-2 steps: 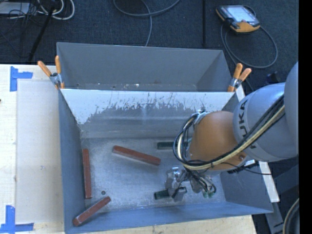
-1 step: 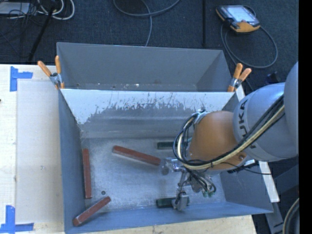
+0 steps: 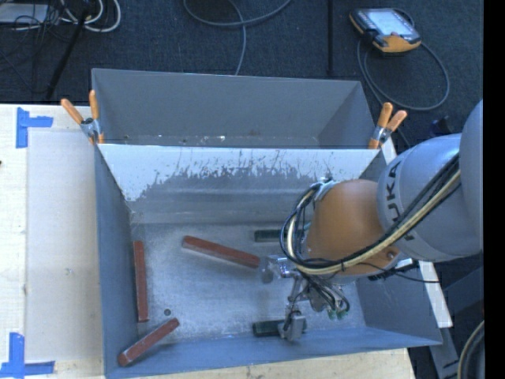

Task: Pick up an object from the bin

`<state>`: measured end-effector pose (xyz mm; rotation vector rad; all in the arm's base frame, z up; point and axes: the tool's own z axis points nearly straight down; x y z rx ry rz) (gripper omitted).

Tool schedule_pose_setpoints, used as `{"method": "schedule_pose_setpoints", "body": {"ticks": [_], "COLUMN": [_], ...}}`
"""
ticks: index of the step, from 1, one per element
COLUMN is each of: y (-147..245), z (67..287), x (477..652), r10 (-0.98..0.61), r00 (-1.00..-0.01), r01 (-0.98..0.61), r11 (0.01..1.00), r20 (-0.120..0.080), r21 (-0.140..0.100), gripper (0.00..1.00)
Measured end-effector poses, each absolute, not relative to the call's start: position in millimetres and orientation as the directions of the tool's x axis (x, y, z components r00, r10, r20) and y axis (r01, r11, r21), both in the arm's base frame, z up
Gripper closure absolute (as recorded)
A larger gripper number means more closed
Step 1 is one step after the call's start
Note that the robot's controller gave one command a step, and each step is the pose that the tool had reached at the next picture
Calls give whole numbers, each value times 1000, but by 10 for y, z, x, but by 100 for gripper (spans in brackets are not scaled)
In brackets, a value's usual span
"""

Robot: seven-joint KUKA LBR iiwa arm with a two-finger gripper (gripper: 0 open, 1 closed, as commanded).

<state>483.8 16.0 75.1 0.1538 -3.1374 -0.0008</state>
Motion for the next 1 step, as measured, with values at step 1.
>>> {"method": "schedule_pose_setpoints", "body": {"ticks": [1], "y": [381], "z": [710], "x": [4707], "r10": [-92], "r00": [-996], "r01": [-92], "r11": [996], "r20": [7], "r21": [1], "gripper": [100]}}
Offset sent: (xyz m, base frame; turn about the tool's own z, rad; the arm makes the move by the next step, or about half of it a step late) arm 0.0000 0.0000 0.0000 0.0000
